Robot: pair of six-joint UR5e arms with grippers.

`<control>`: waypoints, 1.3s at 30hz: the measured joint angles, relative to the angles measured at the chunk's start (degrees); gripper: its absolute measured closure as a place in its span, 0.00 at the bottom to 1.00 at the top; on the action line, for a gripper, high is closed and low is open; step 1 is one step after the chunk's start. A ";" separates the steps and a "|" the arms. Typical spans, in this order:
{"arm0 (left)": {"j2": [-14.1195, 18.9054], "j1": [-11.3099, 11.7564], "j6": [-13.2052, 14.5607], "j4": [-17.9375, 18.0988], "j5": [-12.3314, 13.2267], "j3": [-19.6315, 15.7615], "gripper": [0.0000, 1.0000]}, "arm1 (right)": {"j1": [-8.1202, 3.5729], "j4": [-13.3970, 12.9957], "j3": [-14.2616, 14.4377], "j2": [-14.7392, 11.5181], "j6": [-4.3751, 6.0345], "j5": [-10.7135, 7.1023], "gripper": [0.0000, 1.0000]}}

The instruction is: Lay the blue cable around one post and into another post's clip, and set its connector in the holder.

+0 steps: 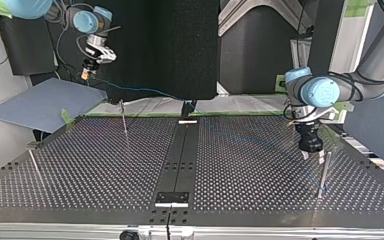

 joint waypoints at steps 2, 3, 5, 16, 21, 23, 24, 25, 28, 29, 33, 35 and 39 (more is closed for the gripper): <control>0.00 -0.02 0.04 -0.03 -0.01 0.00 0.04 | -0.17 0.91 -0.87 -0.93 -0.07 -0.22 1.00; 0.00 -0.02 0.05 -0.04 0.00 0.00 0.04 | -0.21 1.28 -1.25 -1.32 -0.10 -0.31 1.00; 0.00 -0.03 0.06 -0.05 0.01 0.00 0.04 | -0.28 2.22 -2.17 -2.26 -0.19 -0.72 1.00; 0.00 -0.10 0.07 -0.07 0.02 0.00 0.04 | -0.71 7.64 -4.36 -7.68 -1.26 -4.56 1.00; 0.00 -0.12 0.07 -0.07 0.02 -0.01 0.04 | -0.61 10.02 -4.35 -9.07 -2.62 -5.00 1.00; 0.00 -0.12 0.08 -0.07 0.02 -0.02 0.04 | -0.48 10.97 -4.36 -9.18 -3.42 -5.05 1.00; 0.00 -0.12 0.08 -0.06 0.02 -0.02 0.04 | -0.44 11.35 -4.36 -9.16 -3.77 -5.05 1.00; 0.00 -0.12 0.08 -0.07 0.02 -0.01 0.04 | -0.40 11.84 -4.36 -9.14 -4.23 -5.05 1.00; 0.01 -0.16 0.08 -0.12 0.02 -0.01 0.04 | -0.38 13.29 -4.36 -9.07 -4.93 -5.00 1.00; 0.00 -0.17 0.08 -0.15 0.02 0.00 0.04 | -0.38 13.76 -4.36 -9.04 -5.04 -4.99 1.00; 0.00 -0.22 0.08 -0.26 0.02 0.00 0.04 | -0.48 15.97 -4.36 -8.03 -5.24 -4.89 1.00; 0.00 -0.22 0.08 -0.27 0.02 0.01 0.04 | -0.59 17.22 -4.36 -6.99 -5.22 -4.80 1.00; 0.00 -0.28 0.09 -0.27 0.02 0.01 0.04 | -0.72 19.19 -4.49 -5.20 -5.13 -4.78 1.00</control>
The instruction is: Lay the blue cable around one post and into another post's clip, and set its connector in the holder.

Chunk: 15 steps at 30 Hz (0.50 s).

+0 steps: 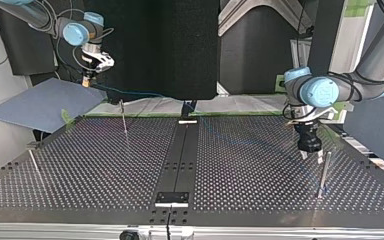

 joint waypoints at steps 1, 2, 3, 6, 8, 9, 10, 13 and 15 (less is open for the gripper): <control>0.00 0.00 0.00 0.01 0.00 0.00 0.04 | -0.02 0.56 -0.15 0.34 0.01 -0.05 1.00; 0.00 0.00 -0.01 0.01 0.00 0.00 0.04 | -0.04 0.97 -0.29 0.50 -0.01 -0.09 1.00; -0.01 0.00 -0.01 0.02 -0.01 0.00 0.04 | -0.03 1.37 -0.44 0.63 -0.01 -0.13 1.00; 0.00 0.00 -0.01 0.03 -0.02 -0.01 0.04 | -0.02 2.57 -1.00 0.82 -0.10 -0.20 1.00; 0.00 0.00 -0.01 0.06 -0.05 -0.02 0.04 | 0.03 3.01 -1.42 0.86 -0.14 -0.23 1.00; 0.00 0.01 -0.01 0.07 -0.06 -0.03 0.04 | 0.08 3.13 -1.61 0.87 -0.17 -0.26 1.00; -0.01 0.00 -0.01 0.08 -0.05 -0.03 0.04 | 0.16 3.23 -1.88 0.87 -0.23 -0.38 1.00; 0.00 -0.01 0.03 0.07 -0.02 -0.01 0.04 | 0.31 3.25 -2.32 0.90 -0.56 -1.05 1.00; 0.00 -0.05 0.02 0.05 -0.01 -0.02 0.04 | 0.39 3.16 -2.43 0.94 -0.86 -1.52 1.00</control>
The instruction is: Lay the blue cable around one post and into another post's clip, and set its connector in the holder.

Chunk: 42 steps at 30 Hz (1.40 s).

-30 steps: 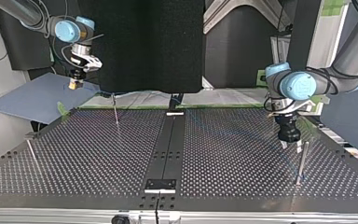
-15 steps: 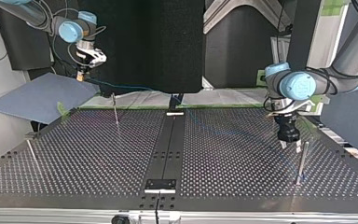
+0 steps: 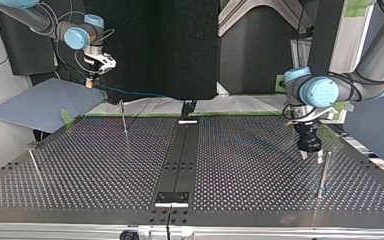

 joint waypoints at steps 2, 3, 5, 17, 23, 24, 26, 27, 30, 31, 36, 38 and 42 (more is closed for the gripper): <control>0.00 -0.04 0.02 -0.01 0.00 -0.01 0.04 | 0.15 -0.11 -0.05 0.01 -0.67 -0.33 1.00; 0.00 -0.06 0.02 -0.01 0.01 -0.01 0.04 | 0.20 -0.13 -0.05 0.01 -1.00 -0.40 1.00; 0.00 -0.12 0.04 -0.01 0.01 0.00 0.04 | 0.28 -0.28 -0.05 0.01 -1.56 -0.50 1.00; 0.01 -0.89 -0.85 -0.03 0.02 0.00 0.04 | 0.34 -1.39 -0.07 0.03 -1.55 -0.56 1.00; 0.01 -1.17 -3.57 -0.88 -0.01 -0.05 0.04 | 0.48 -1.28 -0.08 0.03 -1.39 -0.56 1.00; 0.01 -1.13 -4.00 -1.19 -0.04 -0.11 0.04 | 0.51 -1.26 -0.07 0.04 -1.38 -0.56 1.00; 0.06 -0.98 -5.03 -2.09 -0.30 -0.38 0.04 | 0.58 -1.21 -0.08 0.04 -1.31 -0.56 1.00; 0.09 -0.90 -5.51 -2.53 -0.55 -0.59 0.04 | 0.60 -1.19 -0.07 0.03 -1.27 -0.57 1.00; 0.50 -0.69 -7.18 -4.16 -1.74 -1.57 0.02 | 0.71 -1.09 -0.08 0.03 -1.14 -0.61 1.00; 0.74 -0.66 -7.64 -4.58 -2.02 -1.91 0.02 | 0.74 -1.06 -0.07 0.04 -1.12 -0.62 1.00; 2.73 -0.33 -9.71 -4.83 -2.53 -4.08 0.02 | 0.95 -0.57 -0.07 0.04 -1.08 -0.59 1.00; 3.71 -0.22 -9.94 -4.05 -2.37 -5.09 0.02 | 1.05 -0.41 -0.07 0.04 -1.02 -0.57 1.00; 5.73 0.03 -10.02 -2.82 -1.42 -7.12 0.02 | 1.18 -0.31 -0.07 0.04 -0.59 -0.58 1.00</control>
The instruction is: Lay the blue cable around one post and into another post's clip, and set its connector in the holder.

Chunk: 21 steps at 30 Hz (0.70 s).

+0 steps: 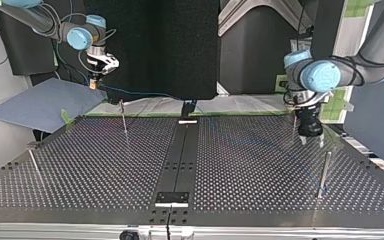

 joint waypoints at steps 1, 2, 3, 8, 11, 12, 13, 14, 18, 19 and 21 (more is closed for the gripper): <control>0.48 0.07 0.00 -0.06 0.33 -0.46 0.02 | 0.01 0.04 0.00 0.00 0.13 -0.02 1.00; 1.08 0.17 0.00 -0.28 0.79 -1.07 0.02 | 0.02 0.09 -0.01 0.00 0.21 -0.03 1.00; 1.53 0.23 0.02 -0.56 1.17 -1.54 0.02 | 0.02 0.15 -0.01 0.00 0.28 -0.03 1.00; 4.07 0.48 0.72 -2.77 2.70 -4.06 0.02 | 0.04 0.61 -0.01 0.00 0.61 -0.06 1.00; 5.57 0.47 1.91 -4.22 3.19 -5.56 0.02 | 0.04 0.84 0.00 0.00 0.81 -0.07 1.00; 6.02 0.42 2.33 -4.70 3.42 -6.01 0.02 | 0.04 0.88 0.00 0.00 0.84 -0.07 1.00; 6.48 0.38 2.77 -5.15 3.70 -6.47 0.02 | 0.04 0.94 -0.01 0.00 0.88 -0.07 1.00; 7.07 0.32 3.34 -5.72 4.13 -7.07 0.02 | 0.04 0.98 -0.01 0.00 0.92 -0.07 1.00; 9.04 0.12 5.29 -7.69 5.22 -9.05 0.02 | 0.04 1.21 0.00 0.00 1.08 -0.03 1.00; 9.50 0.08 5.73 -8.15 5.31 -9.48 0.02 | 0.04 1.27 0.00 0.00 1.11 -0.01 1.00; 10.55 0.03 6.79 -9.20 5.37 -10.38 0.02 | 0.05 1.37 -0.01 0.00 1.14 -0.02 1.00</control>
